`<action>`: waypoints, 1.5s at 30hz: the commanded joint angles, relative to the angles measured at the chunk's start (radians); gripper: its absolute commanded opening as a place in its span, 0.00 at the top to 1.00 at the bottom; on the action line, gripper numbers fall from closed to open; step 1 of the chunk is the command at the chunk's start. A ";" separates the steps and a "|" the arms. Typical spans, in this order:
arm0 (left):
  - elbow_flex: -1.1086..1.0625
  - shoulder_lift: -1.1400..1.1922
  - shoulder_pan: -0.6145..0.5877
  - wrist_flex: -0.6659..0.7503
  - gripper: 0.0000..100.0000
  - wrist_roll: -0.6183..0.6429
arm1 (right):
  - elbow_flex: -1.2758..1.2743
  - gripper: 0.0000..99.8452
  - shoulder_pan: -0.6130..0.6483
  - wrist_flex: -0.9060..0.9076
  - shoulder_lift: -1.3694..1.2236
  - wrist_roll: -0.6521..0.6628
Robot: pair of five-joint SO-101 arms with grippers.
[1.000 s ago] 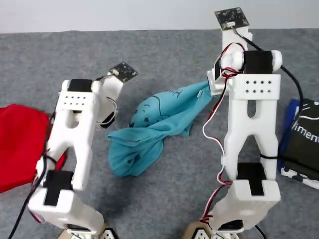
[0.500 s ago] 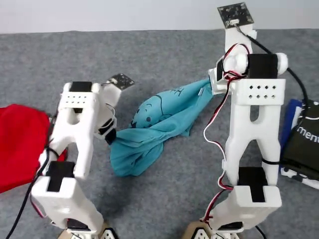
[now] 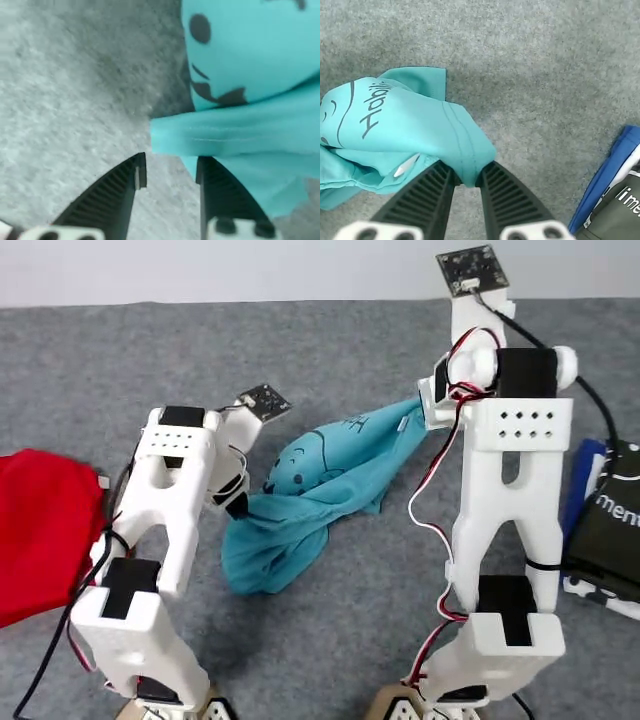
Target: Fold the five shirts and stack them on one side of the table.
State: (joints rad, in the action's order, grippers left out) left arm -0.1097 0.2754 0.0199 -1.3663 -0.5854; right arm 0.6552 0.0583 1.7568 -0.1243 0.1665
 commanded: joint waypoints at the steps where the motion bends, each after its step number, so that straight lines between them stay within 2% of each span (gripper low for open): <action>1: 0.005 0.020 0.005 0.034 0.83 -0.006 | 0.006 0.99 -0.004 0.039 0.054 -0.029; 7: 0.025 0.126 0.005 0.028 0.89 -0.009 | 0.006 0.99 0.051 0.039 0.051 -0.029; 13: 0.045 0.132 0.005 0.029 0.90 -0.009 | 0.006 0.99 0.097 0.039 0.051 -0.031; 17: 0.045 0.124 0.005 0.025 1.00 -0.009 | 0.006 0.99 0.096 0.039 0.051 -0.031; 21: 0.073 0.075 -0.005 -0.037 1.00 -0.009 | 0.006 0.99 0.091 0.039 0.059 -0.031; 28: 0.165 -0.167 -0.005 -0.169 1.00 0.003 | 0.006 0.99 0.091 0.039 0.073 -0.031; 32: 0.197 -0.341 -0.006 -0.229 1.00 0.066 | 0.006 0.99 0.091 0.039 0.119 -0.029; 41: 0.349 -0.698 -0.009 -0.287 1.00 0.204 | 0.012 0.99 0.090 0.036 0.308 -0.025; 45: 0.421 -0.829 -0.084 -0.279 1.00 0.262 | 0.012 0.99 0.088 0.036 0.417 -0.025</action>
State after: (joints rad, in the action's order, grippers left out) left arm 0.2386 -0.4473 -0.0138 -1.6441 -0.3629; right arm 0.6567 0.1473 1.7568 0.1933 0.1496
